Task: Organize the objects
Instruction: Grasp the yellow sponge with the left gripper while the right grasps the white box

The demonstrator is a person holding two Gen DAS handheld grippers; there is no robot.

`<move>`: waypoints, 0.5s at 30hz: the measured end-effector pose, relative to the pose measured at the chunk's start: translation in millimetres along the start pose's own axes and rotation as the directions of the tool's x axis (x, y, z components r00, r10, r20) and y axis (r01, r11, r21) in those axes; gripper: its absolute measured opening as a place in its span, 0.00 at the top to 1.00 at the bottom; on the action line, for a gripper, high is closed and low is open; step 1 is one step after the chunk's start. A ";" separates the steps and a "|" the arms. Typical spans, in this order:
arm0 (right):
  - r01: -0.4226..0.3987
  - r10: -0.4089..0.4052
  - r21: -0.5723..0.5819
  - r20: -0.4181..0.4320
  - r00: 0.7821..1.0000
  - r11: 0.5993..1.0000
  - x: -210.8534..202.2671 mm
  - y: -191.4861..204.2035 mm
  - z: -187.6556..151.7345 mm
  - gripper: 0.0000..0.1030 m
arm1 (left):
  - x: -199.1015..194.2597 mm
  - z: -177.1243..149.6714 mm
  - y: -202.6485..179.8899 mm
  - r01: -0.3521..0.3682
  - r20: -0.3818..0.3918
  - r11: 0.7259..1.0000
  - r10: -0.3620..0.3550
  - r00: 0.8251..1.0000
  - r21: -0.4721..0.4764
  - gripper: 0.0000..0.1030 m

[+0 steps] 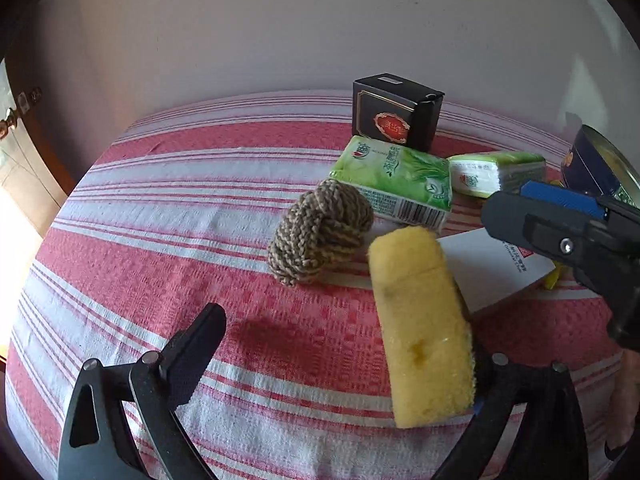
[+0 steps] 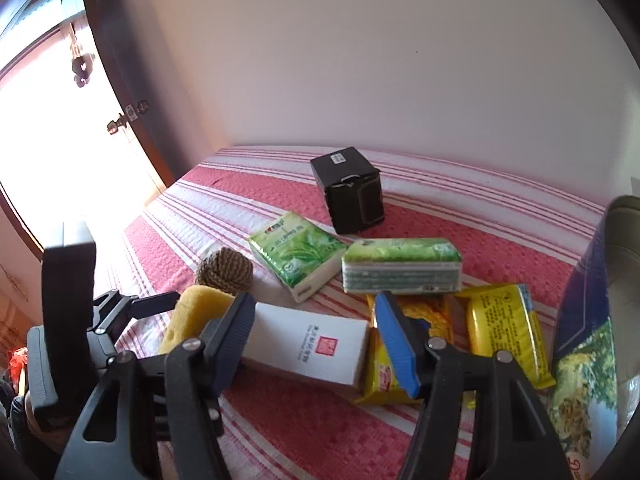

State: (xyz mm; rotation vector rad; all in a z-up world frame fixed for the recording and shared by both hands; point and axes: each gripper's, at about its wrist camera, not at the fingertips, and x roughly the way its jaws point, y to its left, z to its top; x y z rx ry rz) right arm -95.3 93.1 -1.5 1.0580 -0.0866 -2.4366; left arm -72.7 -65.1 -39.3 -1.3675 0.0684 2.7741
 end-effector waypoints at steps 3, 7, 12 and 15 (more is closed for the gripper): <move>-0.053 0.054 0.021 -0.049 0.997 0.998 11.2 -2.7 -2.1 0.38 | -11.2 -4.2 3.8 0.081 0.036 0.997 -0.081 0.996 -0.002 0.37; -0.055 0.054 -0.032 -0.055 0.997 0.998 9.2 1.0 -8.8 0.30 | -23.7 -11.3 7.2 0.129 0.075 0.992 -0.129 0.989 -0.006 0.57; -0.016 0.010 -0.075 -0.076 0.997 0.997 6.6 10.0 -19.4 0.23 | -36.9 -13.4 36.0 0.163 0.187 0.976 -0.135 0.973 -0.143 0.59; -0.039 0.038 -0.014 -0.119 0.992 0.999 11.7 14.4 -23.5 0.14 | -40.6 -14.6 56.5 0.151 0.229 0.963 -0.099 0.968 -0.223 0.59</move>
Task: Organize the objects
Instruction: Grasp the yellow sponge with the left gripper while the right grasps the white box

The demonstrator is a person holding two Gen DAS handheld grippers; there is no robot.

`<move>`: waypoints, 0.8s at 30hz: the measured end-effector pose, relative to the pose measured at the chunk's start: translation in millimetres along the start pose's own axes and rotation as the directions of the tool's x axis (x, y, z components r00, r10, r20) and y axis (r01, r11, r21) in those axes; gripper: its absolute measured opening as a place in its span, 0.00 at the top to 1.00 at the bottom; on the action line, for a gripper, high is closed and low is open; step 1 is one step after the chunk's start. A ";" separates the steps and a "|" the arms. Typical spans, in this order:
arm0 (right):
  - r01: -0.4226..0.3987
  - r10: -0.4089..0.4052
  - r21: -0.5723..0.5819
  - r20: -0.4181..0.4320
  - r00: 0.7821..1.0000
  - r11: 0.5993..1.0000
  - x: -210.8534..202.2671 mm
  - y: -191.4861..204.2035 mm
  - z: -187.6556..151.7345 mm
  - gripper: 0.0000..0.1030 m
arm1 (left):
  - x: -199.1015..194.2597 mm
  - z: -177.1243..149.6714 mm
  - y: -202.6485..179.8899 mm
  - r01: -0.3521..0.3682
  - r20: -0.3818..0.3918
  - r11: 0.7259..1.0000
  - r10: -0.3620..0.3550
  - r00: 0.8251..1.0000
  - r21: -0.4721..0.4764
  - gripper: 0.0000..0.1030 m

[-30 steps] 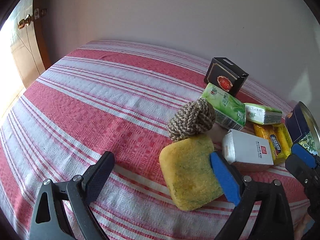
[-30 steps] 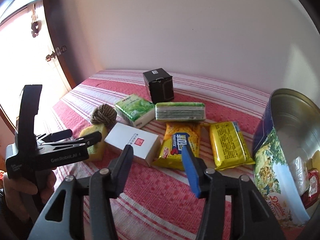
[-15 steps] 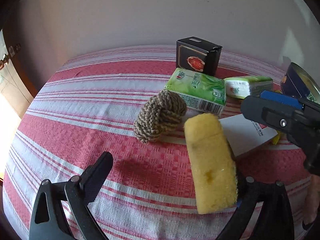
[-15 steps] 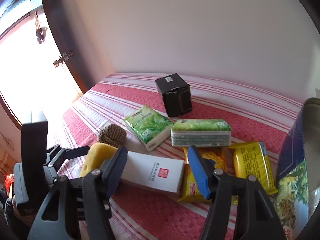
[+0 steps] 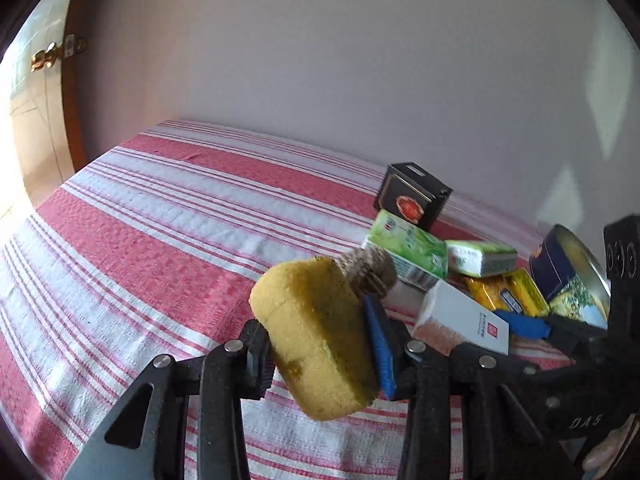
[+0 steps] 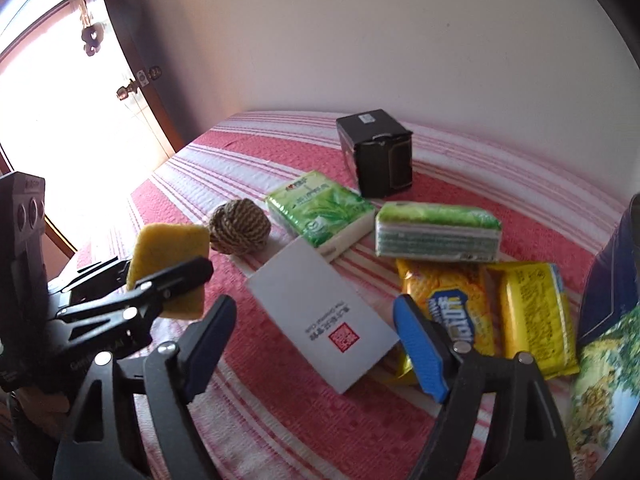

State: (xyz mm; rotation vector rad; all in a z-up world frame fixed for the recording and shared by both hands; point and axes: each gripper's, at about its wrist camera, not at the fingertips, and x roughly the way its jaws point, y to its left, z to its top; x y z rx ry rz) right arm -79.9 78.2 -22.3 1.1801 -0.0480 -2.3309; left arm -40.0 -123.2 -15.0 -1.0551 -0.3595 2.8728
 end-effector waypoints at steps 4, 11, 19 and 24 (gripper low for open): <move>0.119 -0.119 -0.020 0.003 0.993 0.993 11.9 12.3 -2.3 0.14 | 0.5 9.2 11.2 -0.064 0.059 0.997 0.065 0.996 -0.032 0.59; 0.233 -0.236 -0.140 -0.009 0.972 0.962 28.1 30.4 -2.6 0.40 | 9.2 13.1 25.3 -0.059 0.031 0.997 0.061 0.998 -0.057 0.59; 0.109 -0.106 -0.068 0.048 0.993 0.992 3.1 24.6 -6.4 0.60 | -1.7 8.8 25.3 -0.045 0.096 0.996 0.051 0.994 -0.071 0.59; 0.031 -0.029 -0.006 0.170 0.985 1.000 -36.7 13.3 -10.1 0.60 | -18.3 8.1 14.2 -0.061 0.196 0.997 0.070 0.978 -0.051 0.59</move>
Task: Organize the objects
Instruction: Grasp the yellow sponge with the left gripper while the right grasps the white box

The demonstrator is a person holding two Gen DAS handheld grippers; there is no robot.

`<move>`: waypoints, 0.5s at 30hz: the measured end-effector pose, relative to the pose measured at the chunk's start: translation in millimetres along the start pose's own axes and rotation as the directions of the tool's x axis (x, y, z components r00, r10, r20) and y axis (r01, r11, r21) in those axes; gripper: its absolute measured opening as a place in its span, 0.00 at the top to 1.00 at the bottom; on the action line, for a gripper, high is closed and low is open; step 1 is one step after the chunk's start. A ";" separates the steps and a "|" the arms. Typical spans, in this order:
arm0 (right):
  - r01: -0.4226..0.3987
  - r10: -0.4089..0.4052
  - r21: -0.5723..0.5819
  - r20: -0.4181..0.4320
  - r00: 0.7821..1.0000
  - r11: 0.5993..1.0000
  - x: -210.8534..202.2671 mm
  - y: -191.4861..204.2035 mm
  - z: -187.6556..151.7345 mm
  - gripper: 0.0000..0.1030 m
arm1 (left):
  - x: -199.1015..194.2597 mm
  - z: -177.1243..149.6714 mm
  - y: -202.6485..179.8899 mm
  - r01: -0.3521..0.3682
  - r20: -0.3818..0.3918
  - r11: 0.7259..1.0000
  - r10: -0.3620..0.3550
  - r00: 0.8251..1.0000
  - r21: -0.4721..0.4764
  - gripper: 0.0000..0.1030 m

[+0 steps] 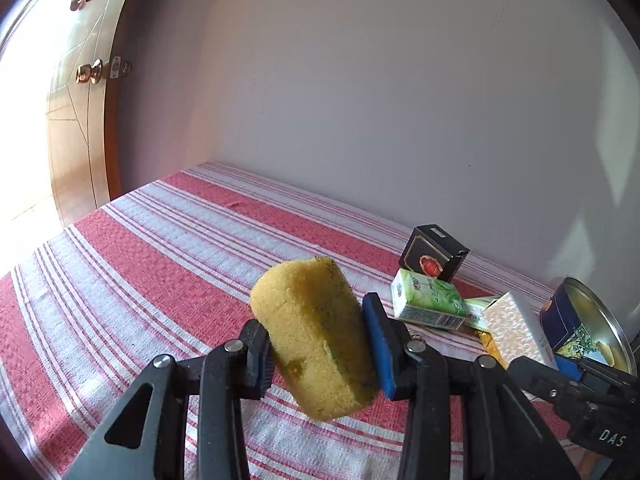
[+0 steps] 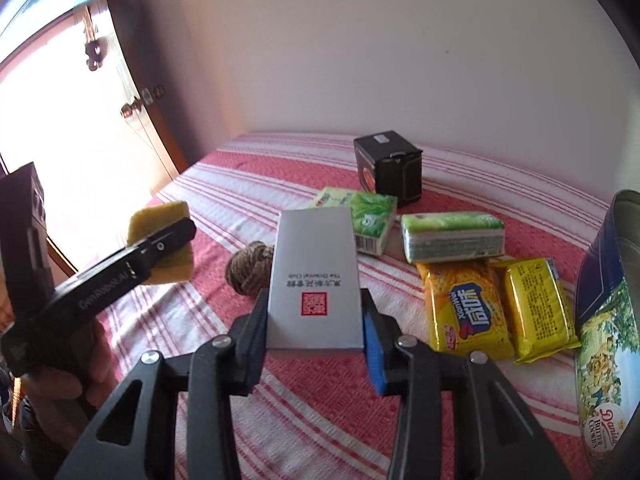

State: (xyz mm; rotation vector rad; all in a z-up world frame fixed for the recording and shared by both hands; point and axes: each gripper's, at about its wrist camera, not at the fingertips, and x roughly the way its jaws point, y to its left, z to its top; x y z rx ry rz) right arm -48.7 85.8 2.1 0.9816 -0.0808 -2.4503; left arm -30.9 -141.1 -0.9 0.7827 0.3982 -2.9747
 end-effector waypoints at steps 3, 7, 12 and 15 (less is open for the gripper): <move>0.063 -0.061 -0.021 0.073 0.995 0.998 -17.5 5.7 -4.6 0.60 | -9.9 -1.8 -13.7 -0.023 0.045 0.999 0.022 0.999 0.036 0.59; 0.148 -0.142 -0.036 0.141 0.980 0.988 -38.4 0.3 -9.7 0.60 | -27.1 -9.9 -37.7 0.020 0.078 0.997 -0.026 0.997 0.076 0.59; 0.219 -0.214 -0.009 0.172 0.962 0.976 -56.7 -14.6 -14.3 0.60 | -38.8 -21.7 -74.4 0.067 0.084 0.987 -0.080 0.993 0.146 0.59; 0.254 -0.253 0.017 0.194 0.948 0.967 -69.9 -26.5 -17.6 0.60 | -44.7 -24.0 -92.5 0.096 0.089 0.981 -0.113 0.990 0.170 0.59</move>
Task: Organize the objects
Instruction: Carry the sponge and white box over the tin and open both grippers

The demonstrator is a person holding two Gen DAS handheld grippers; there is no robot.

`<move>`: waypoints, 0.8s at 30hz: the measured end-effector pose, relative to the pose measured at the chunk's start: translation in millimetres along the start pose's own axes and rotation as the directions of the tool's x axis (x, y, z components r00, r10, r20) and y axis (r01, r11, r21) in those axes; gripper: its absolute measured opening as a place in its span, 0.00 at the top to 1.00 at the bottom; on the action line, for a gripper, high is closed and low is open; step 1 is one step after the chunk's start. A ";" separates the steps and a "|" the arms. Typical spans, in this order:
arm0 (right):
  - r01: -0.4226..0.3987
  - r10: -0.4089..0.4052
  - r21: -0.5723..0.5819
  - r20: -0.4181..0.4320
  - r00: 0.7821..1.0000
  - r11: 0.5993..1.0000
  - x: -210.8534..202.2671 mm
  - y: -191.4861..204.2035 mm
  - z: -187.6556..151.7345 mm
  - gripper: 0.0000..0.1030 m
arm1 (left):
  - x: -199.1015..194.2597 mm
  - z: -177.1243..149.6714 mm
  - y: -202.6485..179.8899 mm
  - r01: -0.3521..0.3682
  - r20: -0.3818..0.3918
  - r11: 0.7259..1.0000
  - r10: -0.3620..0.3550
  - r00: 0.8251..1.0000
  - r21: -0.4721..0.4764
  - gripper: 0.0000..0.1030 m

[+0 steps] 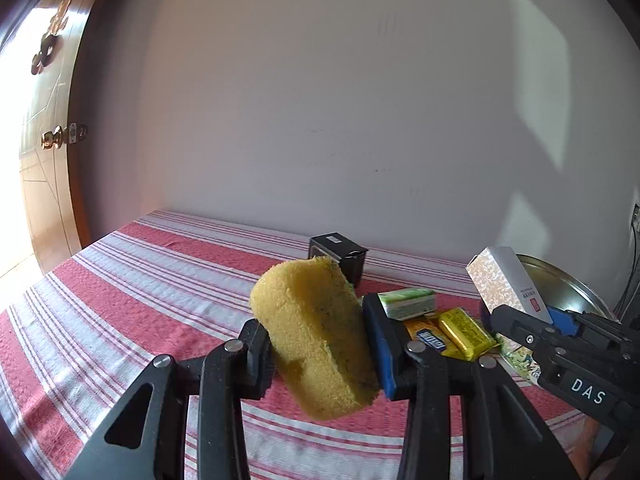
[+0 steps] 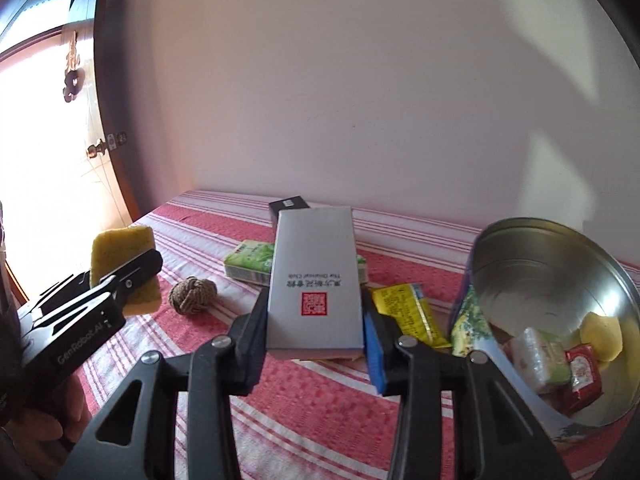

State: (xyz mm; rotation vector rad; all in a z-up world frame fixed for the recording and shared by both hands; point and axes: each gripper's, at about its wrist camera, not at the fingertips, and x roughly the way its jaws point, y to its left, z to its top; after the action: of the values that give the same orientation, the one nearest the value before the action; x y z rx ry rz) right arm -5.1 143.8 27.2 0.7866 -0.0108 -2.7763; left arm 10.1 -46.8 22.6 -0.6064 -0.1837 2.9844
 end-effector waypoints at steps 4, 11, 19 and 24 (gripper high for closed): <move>0.049 -0.049 0.027 0.031 0.998 0.998 -14.3 -20.9 -1.4 0.60 | -5.6 2.2 -25.9 0.037 0.012 0.998 -0.038 0.999 0.044 0.59; 0.138 -0.141 0.047 0.081 0.987 0.989 -36.6 -52.1 -3.5 0.60 | -12.2 4.5 -69.0 0.097 0.026 0.989 -0.100 0.995 0.108 0.59; 0.204 -0.214 0.094 0.103 0.971 0.974 -55.1 -91.3 -6.0 0.60 | -9.4 5.2 -116.2 0.162 0.034 0.973 -0.170 0.985 0.166 0.59; 0.265 -0.276 0.105 0.097 0.956 0.958 -56.8 -108.5 -7.0 0.60 | -4.3 2.3 -141.1 0.197 0.027 0.960 -0.206 0.978 0.200 0.59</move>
State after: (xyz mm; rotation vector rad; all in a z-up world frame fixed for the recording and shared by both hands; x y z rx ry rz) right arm 18.9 263.1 42.2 0.7006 -0.0543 -3.0969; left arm 22.3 92.0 45.5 -0.4634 0.0441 2.7762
